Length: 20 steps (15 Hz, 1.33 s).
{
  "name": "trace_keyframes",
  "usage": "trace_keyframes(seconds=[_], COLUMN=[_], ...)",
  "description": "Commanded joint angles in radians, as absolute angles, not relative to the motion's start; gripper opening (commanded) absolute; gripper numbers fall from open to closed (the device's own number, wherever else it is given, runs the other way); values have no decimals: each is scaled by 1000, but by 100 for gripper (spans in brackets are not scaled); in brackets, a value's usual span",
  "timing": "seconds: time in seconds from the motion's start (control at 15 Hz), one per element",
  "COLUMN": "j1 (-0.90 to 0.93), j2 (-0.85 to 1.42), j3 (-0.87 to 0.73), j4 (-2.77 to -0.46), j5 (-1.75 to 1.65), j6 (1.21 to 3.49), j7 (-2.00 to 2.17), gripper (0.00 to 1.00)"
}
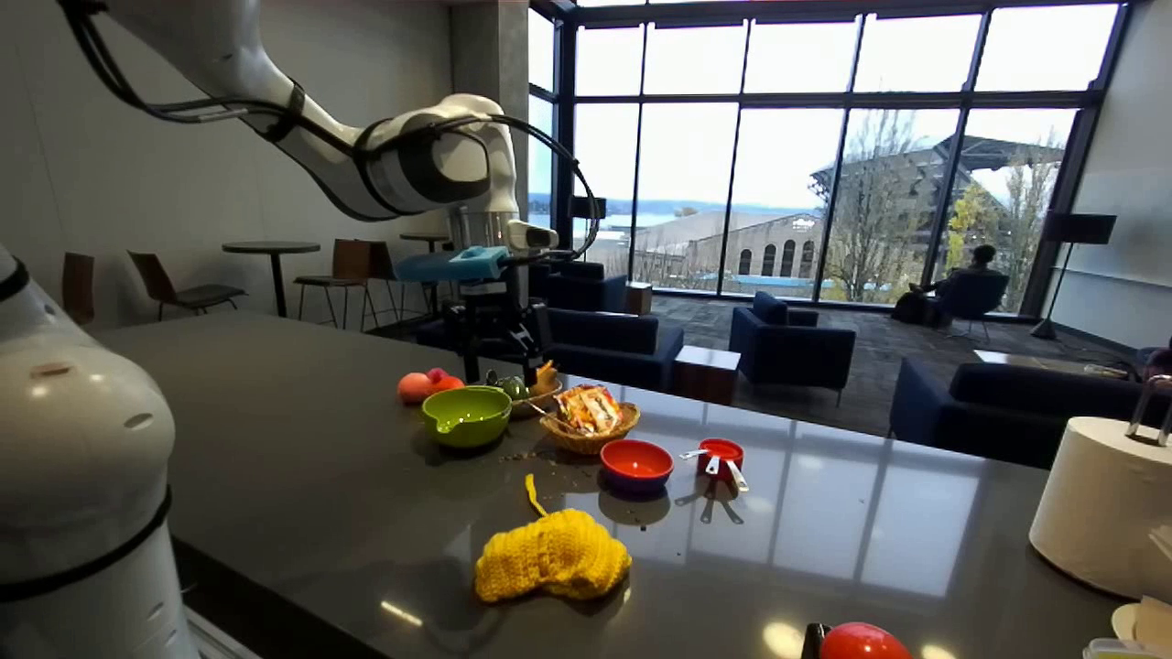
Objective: Move the black ladle to the basket on the right.
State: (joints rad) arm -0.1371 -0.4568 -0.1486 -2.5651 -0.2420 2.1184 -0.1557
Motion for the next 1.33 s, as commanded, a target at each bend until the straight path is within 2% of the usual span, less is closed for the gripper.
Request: trace_keyframes(seconds=[0.0,0.27,0.6,1.27], j1=[-104,-67,-36,-18], j2=[-329,-178,32,473], j3=[-145,-121,-77,-38], j4=[-2506,-2432,-2257,-1726], j5=[-214,-171,-88,-67], j6=[2202,2306,2320,2256], j7=[-180,-167,-161,35], gripper=[100,100,100,100])
